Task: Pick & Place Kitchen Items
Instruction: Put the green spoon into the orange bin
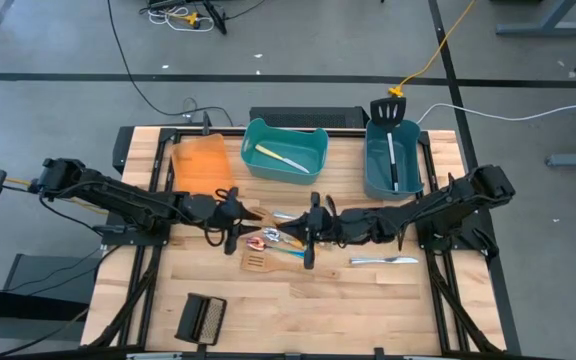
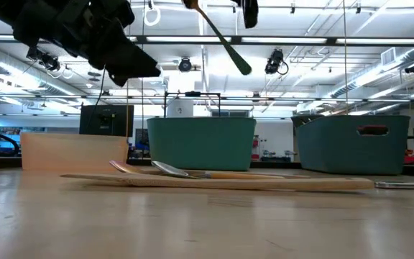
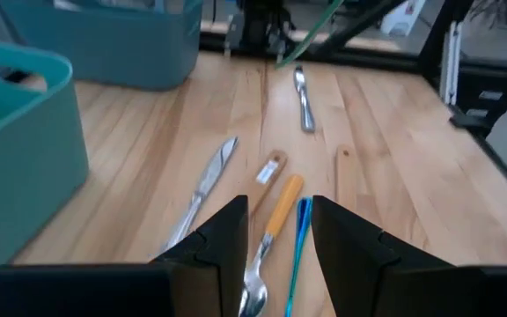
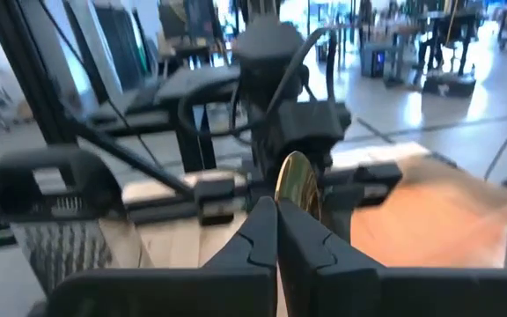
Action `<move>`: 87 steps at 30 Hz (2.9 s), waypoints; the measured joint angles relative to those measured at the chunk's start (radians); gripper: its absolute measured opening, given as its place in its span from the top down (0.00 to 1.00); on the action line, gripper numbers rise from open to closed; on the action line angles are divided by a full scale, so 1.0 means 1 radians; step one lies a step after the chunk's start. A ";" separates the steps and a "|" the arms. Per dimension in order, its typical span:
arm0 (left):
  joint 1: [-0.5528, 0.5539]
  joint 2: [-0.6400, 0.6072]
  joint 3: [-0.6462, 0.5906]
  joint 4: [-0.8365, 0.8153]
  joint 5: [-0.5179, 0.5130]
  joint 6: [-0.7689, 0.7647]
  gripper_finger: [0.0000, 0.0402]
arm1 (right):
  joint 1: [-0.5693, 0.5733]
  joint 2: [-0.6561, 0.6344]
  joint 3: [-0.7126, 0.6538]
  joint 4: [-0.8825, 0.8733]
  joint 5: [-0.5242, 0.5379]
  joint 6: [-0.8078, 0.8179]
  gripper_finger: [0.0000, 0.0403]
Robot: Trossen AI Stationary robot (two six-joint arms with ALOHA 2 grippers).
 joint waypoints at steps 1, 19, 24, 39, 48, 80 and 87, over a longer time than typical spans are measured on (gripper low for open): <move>0.000 0.000 0.000 0.017 0.000 0.002 0.67 | -0.004 0.000 0.000 0.016 -0.003 -0.006 0.99; 0.000 0.000 0.000 0.374 0.000 0.194 0.67 | -0.092 0.001 0.000 0.272 -0.149 -0.069 0.99; 0.000 0.000 0.000 0.449 0.000 0.226 0.67 | -0.116 0.001 0.000 0.338 -0.209 -0.075 0.99; 0.057 0.000 0.000 0.527 -0.039 0.225 0.67 | -0.158 0.031 0.000 0.445 -0.289 -0.066 0.99; 0.064 0.002 0.000 0.550 0.029 0.248 0.67 | -0.172 0.031 0.000 0.472 -0.318 -0.066 0.99; 0.101 0.199 0.141 0.593 0.090 0.278 0.68 | -0.173 0.030 0.000 0.458 -0.330 -0.068 0.99; 0.101 0.199 0.141 0.595 0.115 0.278 0.85 | -0.173 0.030 0.000 0.457 -0.330 -0.068 0.99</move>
